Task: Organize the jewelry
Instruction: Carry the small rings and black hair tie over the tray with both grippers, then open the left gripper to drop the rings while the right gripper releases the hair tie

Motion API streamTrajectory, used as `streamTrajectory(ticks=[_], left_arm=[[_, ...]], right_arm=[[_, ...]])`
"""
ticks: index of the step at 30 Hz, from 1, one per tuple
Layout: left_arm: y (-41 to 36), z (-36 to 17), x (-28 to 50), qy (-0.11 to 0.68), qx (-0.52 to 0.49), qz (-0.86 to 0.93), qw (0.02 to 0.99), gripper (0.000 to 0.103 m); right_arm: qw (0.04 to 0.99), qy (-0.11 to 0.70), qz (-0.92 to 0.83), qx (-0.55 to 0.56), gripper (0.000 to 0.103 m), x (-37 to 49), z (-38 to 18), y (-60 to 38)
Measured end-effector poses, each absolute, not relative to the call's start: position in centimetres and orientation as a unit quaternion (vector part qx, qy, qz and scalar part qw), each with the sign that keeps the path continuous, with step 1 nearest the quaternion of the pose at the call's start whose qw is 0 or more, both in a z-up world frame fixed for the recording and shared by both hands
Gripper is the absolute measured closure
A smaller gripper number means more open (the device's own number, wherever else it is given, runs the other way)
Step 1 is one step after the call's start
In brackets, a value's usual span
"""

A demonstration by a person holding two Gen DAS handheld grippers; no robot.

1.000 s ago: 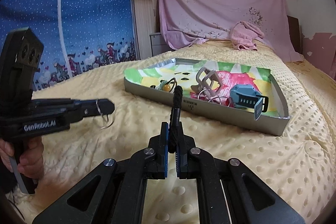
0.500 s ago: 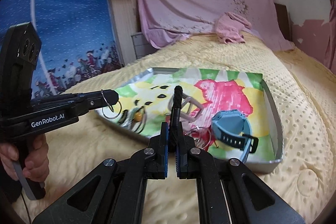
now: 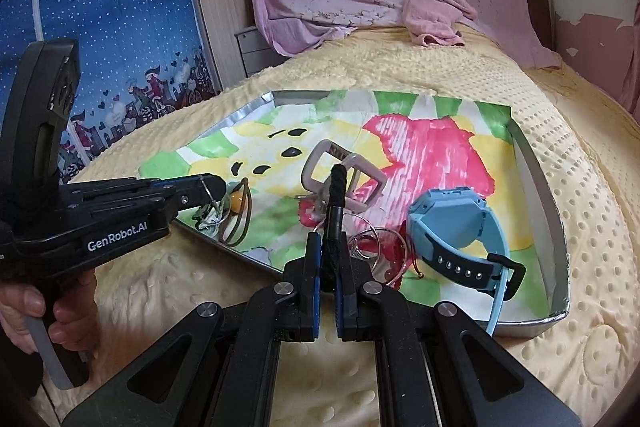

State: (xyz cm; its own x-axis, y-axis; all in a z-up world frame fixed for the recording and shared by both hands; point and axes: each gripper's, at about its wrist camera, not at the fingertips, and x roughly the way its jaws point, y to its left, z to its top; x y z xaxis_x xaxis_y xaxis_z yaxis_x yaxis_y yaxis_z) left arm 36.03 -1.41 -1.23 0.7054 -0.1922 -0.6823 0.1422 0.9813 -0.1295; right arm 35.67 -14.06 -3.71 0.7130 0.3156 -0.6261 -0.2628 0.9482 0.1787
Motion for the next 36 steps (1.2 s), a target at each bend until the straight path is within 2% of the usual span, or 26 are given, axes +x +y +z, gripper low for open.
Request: streamTrajectory(ticks=[12,14,15,16,18,22,27,30,33,36], left_arm=[[0.0,-2.2,35.4,0.376,-0.061,-0.084,0.921,0.097],[0.3,-2.1,35.2,0.371,-0.071,-0.09,0.922,0.088],[0.4,-1.9,35.0,0.365,-0.074,-0.093,0.923,0.073],[0.4,-1.8,34.9,0.36,-0.074,-0.092,0.925,0.052],[0.5,-1.4,34.5,0.344,-0.068,-0.083,0.933,0.037],[0.9,-1.2,34.2,0.341,-0.078,-0.082,0.933,0.037],[1.4,-0.7,33.2,0.324,-0.095,-0.075,0.938,0.036],[1.6,0.3,32.1,0.3,-0.1,-0.072,0.946,0.025],[1.6,1.3,30.9,0.275,-0.103,-0.07,0.953,0.02],[1.7,2.0,29.8,0.258,-0.105,-0.066,0.958,0.01]], right_arm=[[0.926,0.346,0.145,0.041,0.097,35.4,-3.9,-14.6],[0.926,0.346,0.145,0.042,0.096,35.4,-3.9,-14.7],[0.927,0.344,0.146,0.043,0.096,35.3,-3.9,-14.7],[0.927,0.342,0.146,0.044,0.096,35.3,-3.9,-14.8],[0.929,0.337,0.145,0.046,0.093,35.1,-3.7,-14.9],[0.934,0.326,0.142,0.044,0.079,34.5,-3.4,-15.0],[0.944,0.299,0.136,0.034,0.076,33.1,-2.3,-15.1],[0.953,0.274,0.127,0.038,0.06,32.1,-1.3,-15.4],[0.959,0.253,0.12,0.043,0.055,31.0,-0.4,-16.0],[0.965,0.232,0.113,0.055,0.038,29.7,0.5,-16.6]])
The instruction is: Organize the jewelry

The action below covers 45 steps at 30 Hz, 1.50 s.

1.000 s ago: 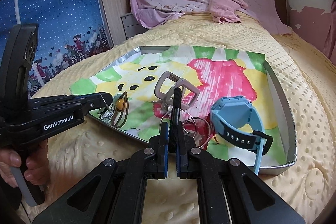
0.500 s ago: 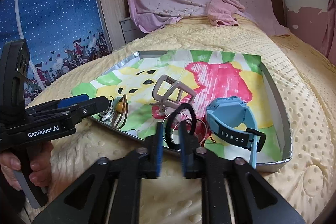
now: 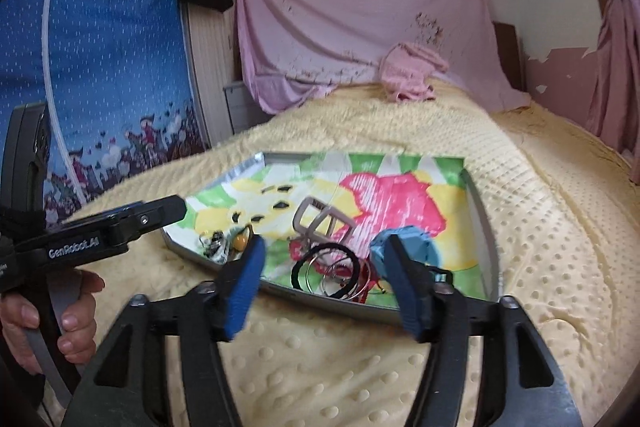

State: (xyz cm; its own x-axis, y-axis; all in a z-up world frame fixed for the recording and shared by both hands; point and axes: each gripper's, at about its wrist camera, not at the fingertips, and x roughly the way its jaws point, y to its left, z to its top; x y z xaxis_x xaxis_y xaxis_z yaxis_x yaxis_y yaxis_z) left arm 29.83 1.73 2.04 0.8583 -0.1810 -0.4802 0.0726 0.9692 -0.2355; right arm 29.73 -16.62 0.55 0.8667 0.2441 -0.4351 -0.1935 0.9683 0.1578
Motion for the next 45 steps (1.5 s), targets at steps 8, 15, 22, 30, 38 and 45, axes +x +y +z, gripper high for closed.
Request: streamTrajectory(ticks=[8,15,22,30,38,45], left_arm=[[1.5,3.6,25.5,0.205,-0.097,-0.053,0.972,0.001],[1.6,4.6,21.5,0.177,-0.105,-0.05,0.977,0.0],[1.8,5.3,17.4,0.16,-0.098,-0.045,0.981,0.0],[1.9,5.4,13.6,0.158,-0.085,-0.041,0.983,0.0],[2.1,5.0,10.1,0.157,-0.075,-0.042,0.984,0.0],[2.1,4.6,7.7,0.161,-0.053,-0.055,0.984,0.0]], right_arm=[[0.975,0.186,0.103,0.067,0.02,25.8,3.5,-17.6],[0.978,0.163,0.108,0.078,0.01,21.6,5.0,-18.3],[0.98,0.148,0.11,0.081,0.005,17.0,6.2,-18.3],[0.981,0.133,0.102,0.097,0.005,12.3,6.7,-19.1],[0.981,0.14,0.091,0.103,0.001,8.5,5.8,-19.4],[0.981,0.152,0.079,0.091,0.001,5.7,4.8,-18.3]])
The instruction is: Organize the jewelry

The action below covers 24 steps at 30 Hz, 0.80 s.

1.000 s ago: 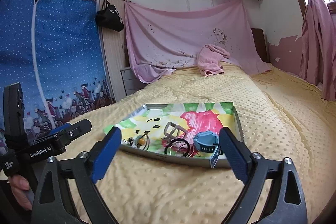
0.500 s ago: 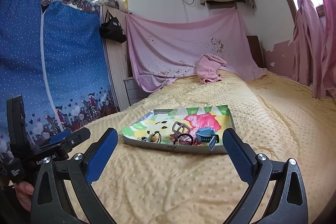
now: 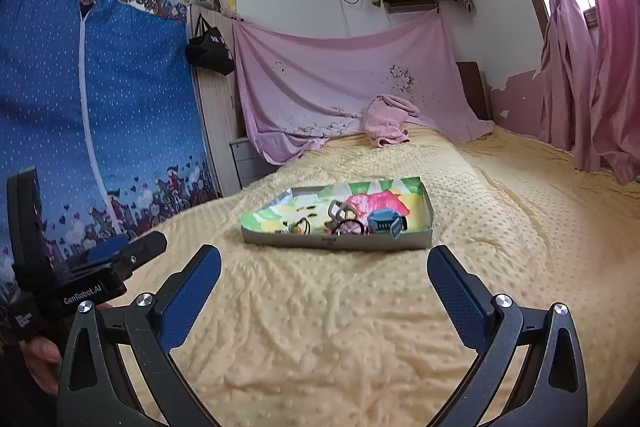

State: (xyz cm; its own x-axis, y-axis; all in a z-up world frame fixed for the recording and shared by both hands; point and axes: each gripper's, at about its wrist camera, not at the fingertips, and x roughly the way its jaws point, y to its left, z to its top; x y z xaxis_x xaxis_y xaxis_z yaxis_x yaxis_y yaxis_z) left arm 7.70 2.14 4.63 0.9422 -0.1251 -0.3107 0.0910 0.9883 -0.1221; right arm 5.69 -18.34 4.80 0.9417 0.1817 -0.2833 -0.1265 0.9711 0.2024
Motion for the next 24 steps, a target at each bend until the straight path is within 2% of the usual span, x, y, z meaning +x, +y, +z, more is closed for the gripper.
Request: streamTrajectory(ticks=[24], left_arm=[[2.4,1.0,4.3,0.191,-0.023,-0.039,0.98,0.0]], right_arm=[[0.98,0.186,0.031,0.058,0.001,2.7,1.4,-17.4]])
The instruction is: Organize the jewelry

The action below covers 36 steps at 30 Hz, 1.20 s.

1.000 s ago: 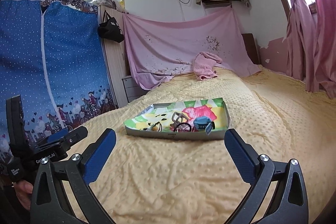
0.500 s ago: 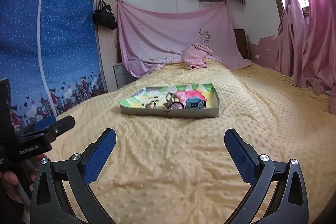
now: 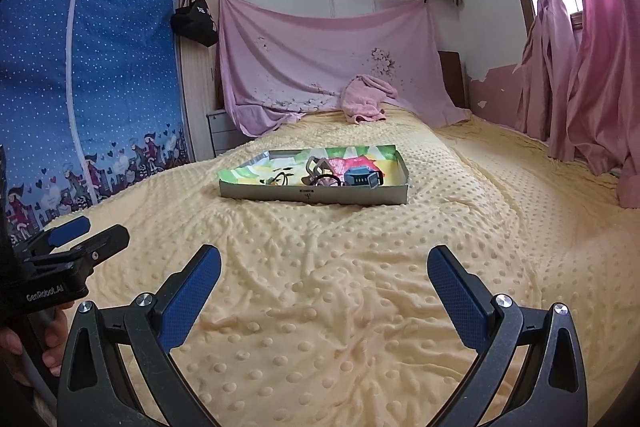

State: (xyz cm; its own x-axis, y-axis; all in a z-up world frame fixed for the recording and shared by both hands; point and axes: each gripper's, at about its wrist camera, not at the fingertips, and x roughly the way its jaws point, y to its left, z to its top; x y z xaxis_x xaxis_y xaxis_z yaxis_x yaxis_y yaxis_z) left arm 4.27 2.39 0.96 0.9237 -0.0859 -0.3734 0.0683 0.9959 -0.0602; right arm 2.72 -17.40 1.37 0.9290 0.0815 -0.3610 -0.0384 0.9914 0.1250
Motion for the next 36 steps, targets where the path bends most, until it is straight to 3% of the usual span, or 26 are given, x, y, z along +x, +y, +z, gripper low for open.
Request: streamTrajectory(ticks=[36], left_arm=[[1.74,0.86,3.72,0.182,-0.009,-0.028,0.983,0.0]], right_arm=[[0.981,0.188,0.015,0.049,0.001,3.07,0.62,-17.03]])
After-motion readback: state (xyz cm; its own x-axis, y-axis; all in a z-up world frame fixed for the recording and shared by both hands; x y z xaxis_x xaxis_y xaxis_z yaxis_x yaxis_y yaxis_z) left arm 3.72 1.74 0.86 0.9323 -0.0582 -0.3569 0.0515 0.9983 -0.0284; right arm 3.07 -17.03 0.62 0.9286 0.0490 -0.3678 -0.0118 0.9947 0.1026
